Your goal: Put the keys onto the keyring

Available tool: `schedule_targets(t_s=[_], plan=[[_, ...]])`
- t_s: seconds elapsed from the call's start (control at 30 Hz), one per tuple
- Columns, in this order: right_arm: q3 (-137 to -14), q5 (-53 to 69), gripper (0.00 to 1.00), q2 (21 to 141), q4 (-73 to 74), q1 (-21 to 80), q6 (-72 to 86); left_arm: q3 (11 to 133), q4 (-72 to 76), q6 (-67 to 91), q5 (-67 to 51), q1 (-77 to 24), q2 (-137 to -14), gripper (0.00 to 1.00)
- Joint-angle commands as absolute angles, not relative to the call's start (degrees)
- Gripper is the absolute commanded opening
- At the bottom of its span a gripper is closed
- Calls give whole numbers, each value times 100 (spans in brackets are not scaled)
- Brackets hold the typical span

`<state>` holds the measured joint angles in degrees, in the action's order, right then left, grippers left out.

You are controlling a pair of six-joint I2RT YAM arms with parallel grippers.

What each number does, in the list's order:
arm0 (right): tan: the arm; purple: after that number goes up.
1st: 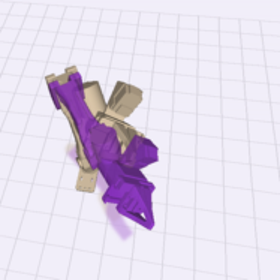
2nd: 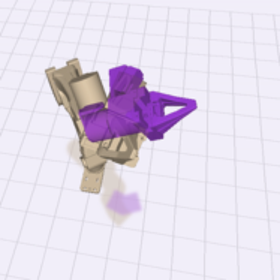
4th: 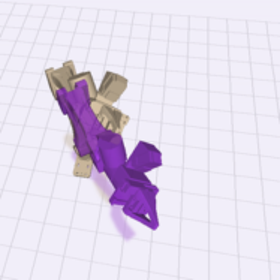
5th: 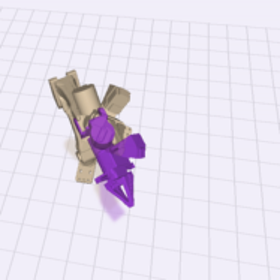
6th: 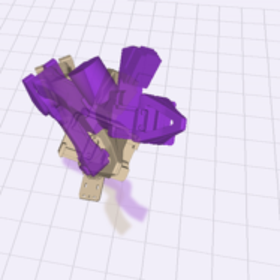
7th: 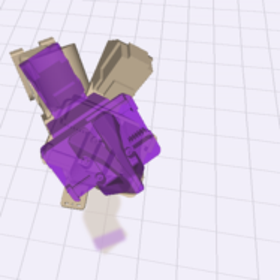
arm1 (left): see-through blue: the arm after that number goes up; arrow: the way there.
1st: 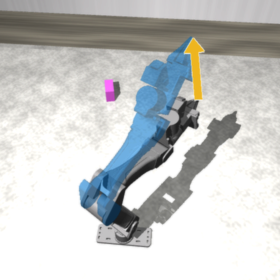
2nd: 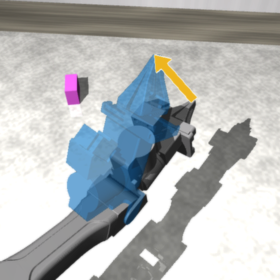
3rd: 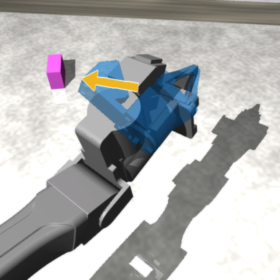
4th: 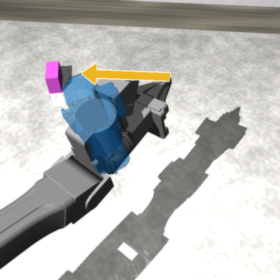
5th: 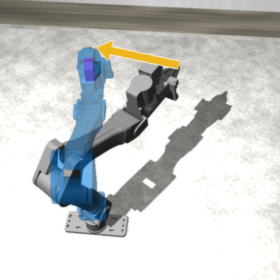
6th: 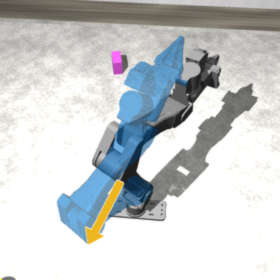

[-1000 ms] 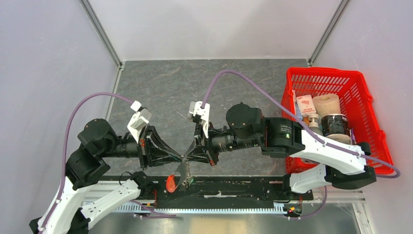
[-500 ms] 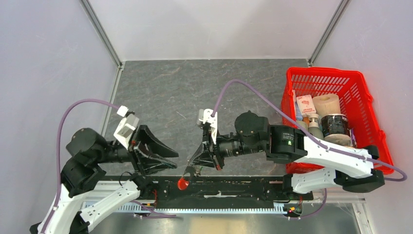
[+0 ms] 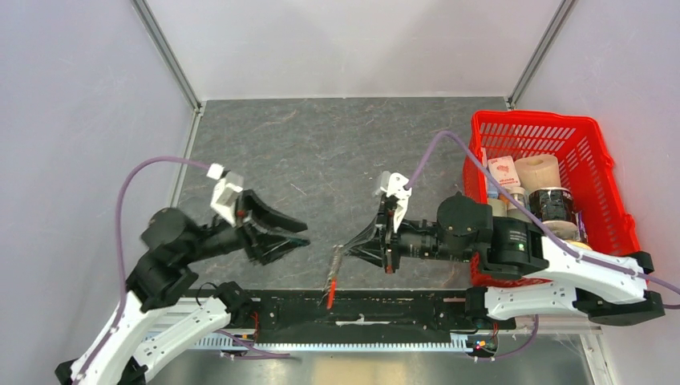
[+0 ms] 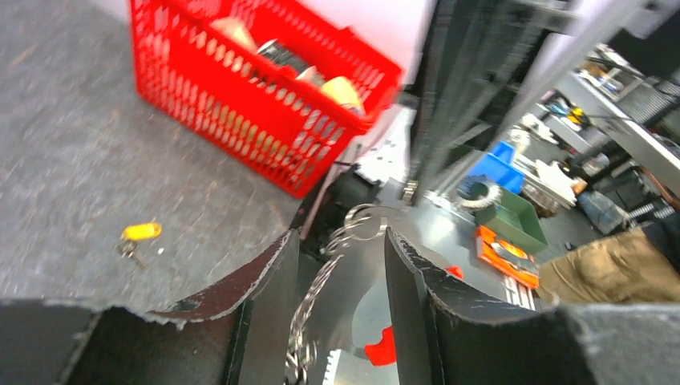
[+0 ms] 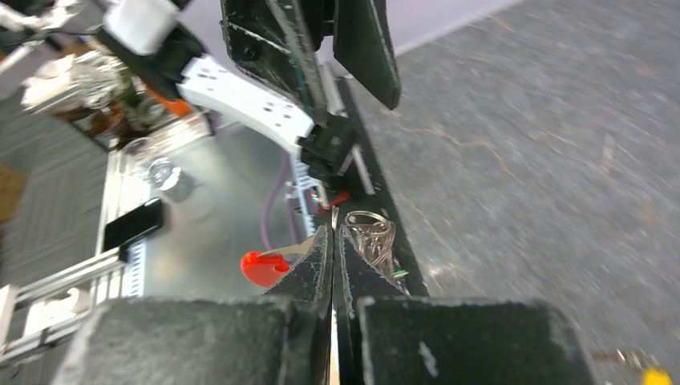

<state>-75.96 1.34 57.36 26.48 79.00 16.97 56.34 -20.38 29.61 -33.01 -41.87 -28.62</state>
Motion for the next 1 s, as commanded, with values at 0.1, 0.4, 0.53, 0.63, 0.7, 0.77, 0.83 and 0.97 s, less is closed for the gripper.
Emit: schedule_targets(t_s=[0.1,0.4,0.53,0.63,0.7,0.77,0.83,0.97], plan=[[-7603,-1720,0,5174,4111,7909,2116,5355,-1816,3072,-1883,-4201,-4674,51],[-7708,-2099,0,4436,5275,7910,2629,5264,-378,3528,-1901,-4204,-6784,54],[-7596,-2087,0,4228,5517,7909,2861,5396,202,3568,-2084,-4210,-7594,57],[-7481,-2017,0,4096,5561,7907,3000,5597,408,3553,-2250,-4227,-8232,58],[-7464,-1999,0,4010,5631,7909,3064,5721,485,3525,-2218,-4253,-8609,58],[-7453,-2001,0,3907,5715,7910,3111,5819,545,3503,-2093,-4293,-8931,59],[-7440,-1969,0,3815,5768,7910,3157,5918,580,3440,-1939,-4343,-9225,59],[-7444,-1897,0,3732,5871,7908,3241,6183,514,3230,-1631,-4419,-9772,60]])
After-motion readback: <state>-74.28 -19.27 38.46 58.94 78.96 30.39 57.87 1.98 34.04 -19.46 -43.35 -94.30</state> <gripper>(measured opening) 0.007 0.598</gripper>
